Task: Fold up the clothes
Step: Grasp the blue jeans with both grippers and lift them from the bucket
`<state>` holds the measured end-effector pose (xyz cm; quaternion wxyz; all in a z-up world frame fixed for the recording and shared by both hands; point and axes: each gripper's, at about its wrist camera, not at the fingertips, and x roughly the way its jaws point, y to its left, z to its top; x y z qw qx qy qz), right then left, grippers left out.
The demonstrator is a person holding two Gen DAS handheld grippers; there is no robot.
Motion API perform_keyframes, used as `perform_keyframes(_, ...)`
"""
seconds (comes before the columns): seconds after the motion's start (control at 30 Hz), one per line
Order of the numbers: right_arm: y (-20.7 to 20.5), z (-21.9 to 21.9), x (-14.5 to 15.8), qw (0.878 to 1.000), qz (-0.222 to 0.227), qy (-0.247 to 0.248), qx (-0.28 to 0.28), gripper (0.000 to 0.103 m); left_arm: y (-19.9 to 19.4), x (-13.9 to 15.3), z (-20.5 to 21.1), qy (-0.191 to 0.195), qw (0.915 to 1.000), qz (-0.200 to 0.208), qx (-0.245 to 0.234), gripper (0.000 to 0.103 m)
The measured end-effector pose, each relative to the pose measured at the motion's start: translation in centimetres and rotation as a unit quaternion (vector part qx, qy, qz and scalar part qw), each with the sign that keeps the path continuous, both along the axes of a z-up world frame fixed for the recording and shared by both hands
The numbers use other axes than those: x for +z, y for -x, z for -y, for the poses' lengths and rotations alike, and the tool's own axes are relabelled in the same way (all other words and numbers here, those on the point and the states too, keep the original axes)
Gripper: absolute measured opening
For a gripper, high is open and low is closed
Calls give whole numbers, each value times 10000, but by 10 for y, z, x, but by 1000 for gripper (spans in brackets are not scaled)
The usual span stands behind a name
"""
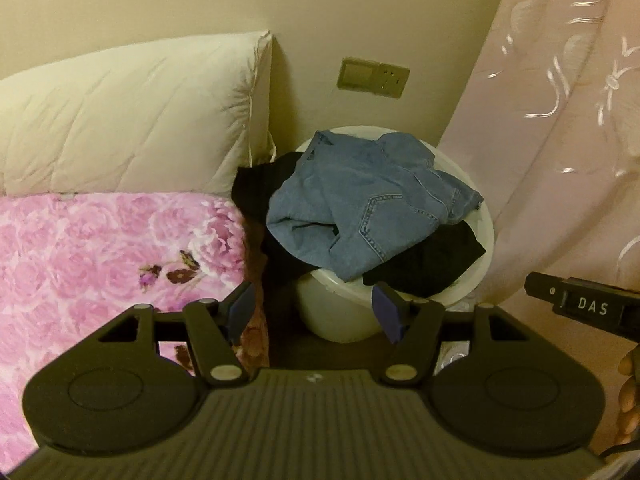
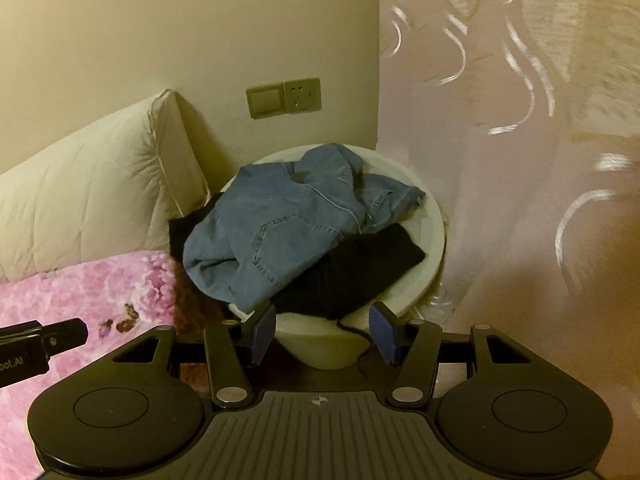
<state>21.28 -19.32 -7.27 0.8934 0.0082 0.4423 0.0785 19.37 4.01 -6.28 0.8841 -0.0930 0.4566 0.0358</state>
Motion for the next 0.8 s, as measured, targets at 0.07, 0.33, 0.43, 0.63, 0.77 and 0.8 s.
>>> perform_keyframes(0.07,-17,0,-2,10000,-27,-2,87,56,-19,-5,3,49,9999,-83,36,61)
perform_keyframes(0.33,-93,5,-28,9990,-358,1,252,56,-84,-38,5,597,9968,-393,357,61)
perform_keyframes(0.43,-120,7,-43,9982,-494,-38,327,56,-103,-57,-1,819,9935,-436,655,60)
perform_keyframes(0.63,-169,16,-85,9960,-800,36,392,56,-137,-101,-2,778,9892,-856,895,59)
perform_keyframes(0.77,-198,26,-111,9949,-924,-54,405,56,-155,-133,1,1144,9853,-1011,765,59)
perform_keyframes(0.8,-205,28,-117,9946,-950,-71,404,56,-159,-141,2,1269,9839,-1030,725,59)
